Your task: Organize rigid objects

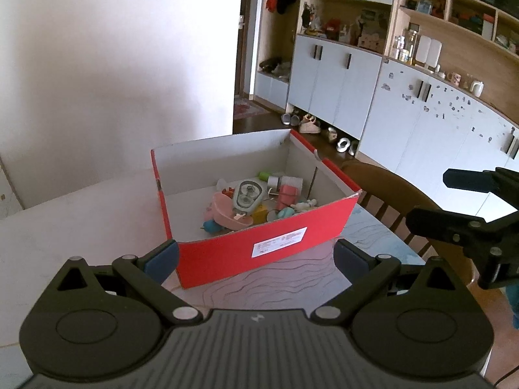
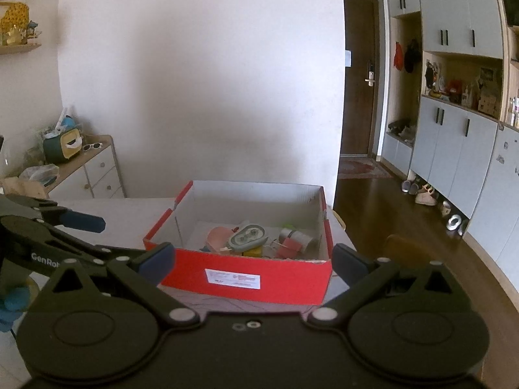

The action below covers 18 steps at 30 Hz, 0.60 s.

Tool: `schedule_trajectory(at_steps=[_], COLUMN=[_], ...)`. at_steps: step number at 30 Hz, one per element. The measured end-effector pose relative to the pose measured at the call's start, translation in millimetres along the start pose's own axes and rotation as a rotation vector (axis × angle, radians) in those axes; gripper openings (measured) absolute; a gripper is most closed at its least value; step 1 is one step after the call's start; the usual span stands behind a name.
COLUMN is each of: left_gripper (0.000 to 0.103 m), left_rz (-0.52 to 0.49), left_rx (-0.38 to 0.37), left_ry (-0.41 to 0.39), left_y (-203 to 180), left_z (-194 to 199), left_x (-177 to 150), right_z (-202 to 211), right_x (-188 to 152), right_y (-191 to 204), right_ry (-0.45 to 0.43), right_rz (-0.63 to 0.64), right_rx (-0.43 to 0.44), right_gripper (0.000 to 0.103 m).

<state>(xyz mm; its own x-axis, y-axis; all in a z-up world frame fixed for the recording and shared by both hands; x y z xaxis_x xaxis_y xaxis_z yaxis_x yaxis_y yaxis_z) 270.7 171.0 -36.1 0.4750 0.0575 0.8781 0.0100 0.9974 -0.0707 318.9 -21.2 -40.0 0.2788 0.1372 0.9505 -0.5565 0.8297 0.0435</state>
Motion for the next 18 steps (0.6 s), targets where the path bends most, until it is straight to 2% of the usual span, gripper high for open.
schedule_trajectory(at_steps=[13, 18], left_gripper=[0.102, 0.102], left_rz=[-0.057, -0.057], left_rx=[0.024, 0.018], left_ry=[-0.058, -0.041], left_y=[-9.7, -10.0], left_z=[18.7, 18.2], left_x=[-0.4, -3.7], right_z=[17.6, 23.7], right_x=[-7.6, -15.4], right_y=[-3.2, -5.8], right_ry=[-0.01, 0.008], right_rz=[-0.005, -0.018], right_rx=[-0.035, -0.049], right_gripper=[0.103, 0.103])
Point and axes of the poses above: each gripper's, at about its wrist camera, not at the fingertips, and z roughly against the way its jaws point, y to its left, x to its top, the point moved 3 cm from there along -z, roughly the way its jaws point, and after that the axes turned 12 degrees about -y, right-handed, at the moved point
